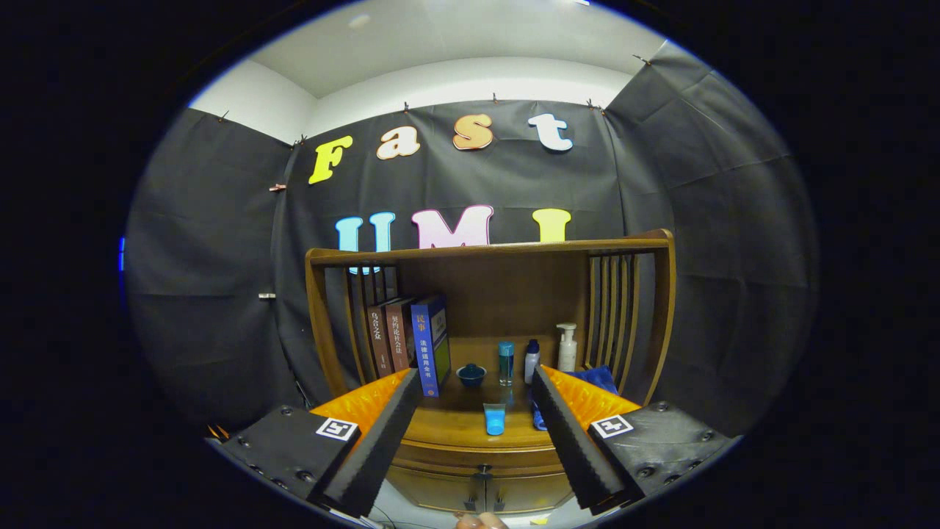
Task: Pull open the drawer, take out the items inside it, and place them on the countertop above the cabinet.
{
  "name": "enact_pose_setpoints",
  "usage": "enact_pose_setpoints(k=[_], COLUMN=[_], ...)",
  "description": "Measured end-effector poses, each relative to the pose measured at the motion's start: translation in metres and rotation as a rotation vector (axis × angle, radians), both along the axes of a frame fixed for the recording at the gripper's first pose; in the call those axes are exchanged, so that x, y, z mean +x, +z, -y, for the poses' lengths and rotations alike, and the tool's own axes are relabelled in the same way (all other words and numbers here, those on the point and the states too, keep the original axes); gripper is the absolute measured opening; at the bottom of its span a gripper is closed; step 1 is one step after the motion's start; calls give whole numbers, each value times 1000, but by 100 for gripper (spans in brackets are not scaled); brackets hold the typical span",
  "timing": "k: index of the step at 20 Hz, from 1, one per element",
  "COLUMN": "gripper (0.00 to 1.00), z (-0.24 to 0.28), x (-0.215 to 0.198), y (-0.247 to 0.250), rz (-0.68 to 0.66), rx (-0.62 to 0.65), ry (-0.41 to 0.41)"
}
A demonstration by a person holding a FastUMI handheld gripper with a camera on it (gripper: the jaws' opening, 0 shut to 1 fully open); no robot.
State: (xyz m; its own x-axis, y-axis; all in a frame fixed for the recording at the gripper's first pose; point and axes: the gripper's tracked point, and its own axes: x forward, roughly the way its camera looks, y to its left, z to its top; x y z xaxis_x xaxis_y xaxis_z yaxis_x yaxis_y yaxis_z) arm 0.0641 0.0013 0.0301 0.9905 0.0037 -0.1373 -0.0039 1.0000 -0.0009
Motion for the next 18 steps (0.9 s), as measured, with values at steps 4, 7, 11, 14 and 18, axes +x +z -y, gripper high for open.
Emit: enact_pose_setpoints(k=[4, 7, 11, 14, 18], gripper=[99, 99, 99, 99, 99], z=[0, -1, 4, 9, 11], x=[0, -2, 1, -2, -4], y=[4, 6, 5, 6, 4], rz=[14, 28, 29, 33, 36], rx=[3, 5, -6, -3, -13], ry=[0, 2, -3, -14, -22])
